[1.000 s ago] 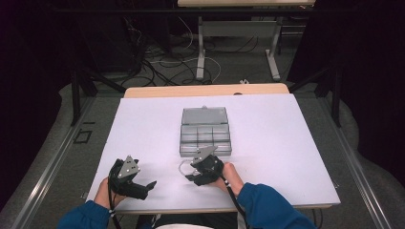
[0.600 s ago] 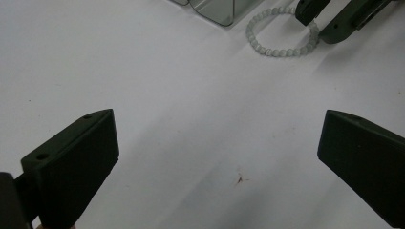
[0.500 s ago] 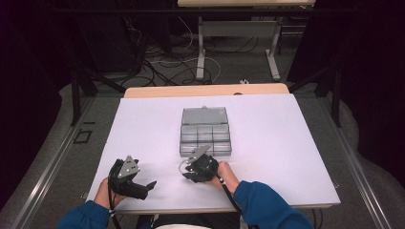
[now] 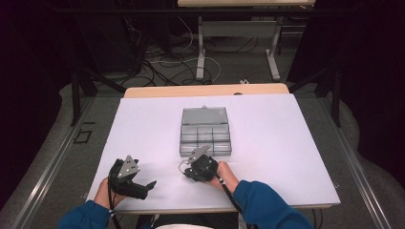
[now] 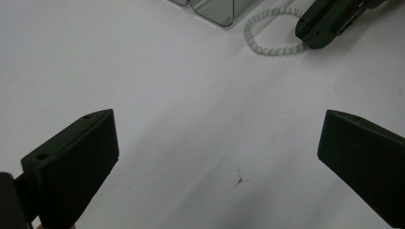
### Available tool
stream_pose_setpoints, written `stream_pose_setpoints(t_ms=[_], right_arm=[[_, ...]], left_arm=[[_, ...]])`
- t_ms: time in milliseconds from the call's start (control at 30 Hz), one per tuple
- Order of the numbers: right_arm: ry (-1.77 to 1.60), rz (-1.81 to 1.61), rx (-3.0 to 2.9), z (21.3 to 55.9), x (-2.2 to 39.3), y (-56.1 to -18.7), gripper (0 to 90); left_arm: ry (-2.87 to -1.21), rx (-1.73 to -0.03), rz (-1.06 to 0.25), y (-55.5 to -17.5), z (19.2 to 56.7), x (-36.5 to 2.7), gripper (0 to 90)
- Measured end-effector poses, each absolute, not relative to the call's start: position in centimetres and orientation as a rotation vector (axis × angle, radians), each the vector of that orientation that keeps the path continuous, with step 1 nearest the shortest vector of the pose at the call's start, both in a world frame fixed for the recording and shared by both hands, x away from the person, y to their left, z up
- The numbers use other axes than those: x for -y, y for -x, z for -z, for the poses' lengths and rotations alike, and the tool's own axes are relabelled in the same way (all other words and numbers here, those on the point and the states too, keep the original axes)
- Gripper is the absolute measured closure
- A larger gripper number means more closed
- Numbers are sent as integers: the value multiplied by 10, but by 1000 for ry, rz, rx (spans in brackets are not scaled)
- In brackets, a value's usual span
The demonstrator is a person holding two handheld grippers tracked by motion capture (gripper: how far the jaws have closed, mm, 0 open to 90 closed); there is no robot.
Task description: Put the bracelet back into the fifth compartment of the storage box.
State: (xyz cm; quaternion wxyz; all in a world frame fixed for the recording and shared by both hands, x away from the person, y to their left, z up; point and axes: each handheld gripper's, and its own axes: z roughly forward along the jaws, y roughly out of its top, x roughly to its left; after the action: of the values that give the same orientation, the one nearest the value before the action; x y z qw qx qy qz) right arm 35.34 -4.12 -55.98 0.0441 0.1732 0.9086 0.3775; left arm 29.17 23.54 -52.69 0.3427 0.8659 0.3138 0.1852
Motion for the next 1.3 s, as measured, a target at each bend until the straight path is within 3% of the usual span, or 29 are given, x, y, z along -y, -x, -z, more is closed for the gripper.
stream_pose_setpoints(t_ms=[1300], right_arm=[[-603, -1271, -2628, 524, 56, -350, 856]], left_arm=[[-2246, -808, -476, -293, 526, -235, 0]])
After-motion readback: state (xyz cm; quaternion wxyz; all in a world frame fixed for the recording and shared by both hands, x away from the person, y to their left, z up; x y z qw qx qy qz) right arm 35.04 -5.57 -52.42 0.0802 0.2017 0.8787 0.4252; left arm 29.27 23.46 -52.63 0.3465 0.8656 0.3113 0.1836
